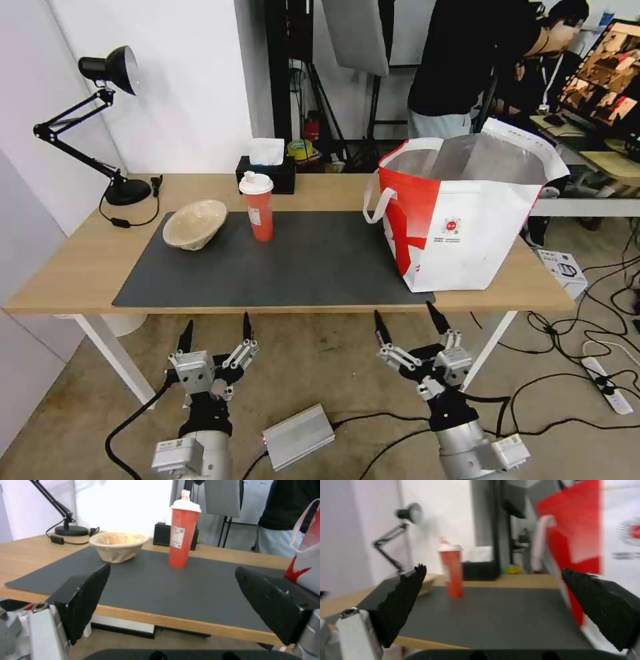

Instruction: Pick up the trash from the table and place it into the takeout bag.

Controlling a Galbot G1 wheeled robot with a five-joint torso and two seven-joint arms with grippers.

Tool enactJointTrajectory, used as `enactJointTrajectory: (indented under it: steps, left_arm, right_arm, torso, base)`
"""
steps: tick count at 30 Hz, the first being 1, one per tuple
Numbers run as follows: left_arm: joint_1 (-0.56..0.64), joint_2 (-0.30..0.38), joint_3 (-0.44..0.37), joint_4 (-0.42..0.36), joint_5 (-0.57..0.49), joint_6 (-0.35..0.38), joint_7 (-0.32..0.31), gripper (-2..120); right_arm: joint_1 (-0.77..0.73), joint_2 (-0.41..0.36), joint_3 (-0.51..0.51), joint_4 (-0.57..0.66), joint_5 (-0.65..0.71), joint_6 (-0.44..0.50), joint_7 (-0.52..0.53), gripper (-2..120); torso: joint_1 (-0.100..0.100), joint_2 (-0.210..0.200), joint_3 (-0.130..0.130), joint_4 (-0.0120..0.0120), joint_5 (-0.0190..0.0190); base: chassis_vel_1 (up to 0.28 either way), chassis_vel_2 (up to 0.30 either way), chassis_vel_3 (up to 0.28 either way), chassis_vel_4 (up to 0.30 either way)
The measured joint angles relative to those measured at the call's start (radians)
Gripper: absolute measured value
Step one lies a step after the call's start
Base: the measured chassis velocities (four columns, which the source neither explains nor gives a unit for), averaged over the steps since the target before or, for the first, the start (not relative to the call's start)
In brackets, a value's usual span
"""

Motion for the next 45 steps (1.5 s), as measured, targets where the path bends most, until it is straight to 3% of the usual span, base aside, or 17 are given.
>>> enactJointTrajectory:
  steps: [9, 16, 28, 37, 45]
  left_arm:
    - [0.001, -0.008, 0.000, 0.002, 0.003, 0.000, 0.000, 100]
    - [0.006, -0.016, -0.002, 0.009, 0.006, -0.001, -0.001, 100]
    - [0.009, -0.019, -0.008, 0.006, 0.009, 0.001, -0.001, 100]
    - [0.011, -0.041, -0.011, 0.008, 0.020, 0.002, 0.000, 100]
    - [0.007, -0.049, -0.013, 0.018, 0.023, 0.002, 0.001, 100]
  right_arm:
    - [0.047, -0.023, -0.008, 0.016, 0.044, -0.003, -0.129, 100]
    - [0.131, -0.040, -0.012, 0.032, 0.106, -0.073, -0.200, 100]
    - [0.342, -0.113, -0.066, 0.032, 0.252, -0.170, -0.213, 100]
    - [0.594, -0.161, -0.181, -0.039, 0.384, -0.238, -0.206, 100]
    - [0.769, -0.151, -0.286, -0.110, 0.456, -0.291, -0.168, 100]
  torso:
    - [0.000, 0.000, 0.000, 0.0000, 0.0000]
    - [0.000, 0.000, 0.000, 0.0000, 0.0001]
    - [0.000, 0.000, 0.000, 0.0000, 0.0000]
    - [0.000, 0.000, 0.000, 0.0000, 0.0000]
    - [0.000, 0.000, 0.000, 0.0000, 0.0000]
  base:
    - [0.000, 0.000, 0.000, 0.000]
    - [0.000, 0.000, 0.000, 0.000]
    - [0.000, 0.000, 0.000, 0.000]
    - [0.000, 0.000, 0.000, 0.000]
    - [0.000, 0.000, 0.000, 0.000]
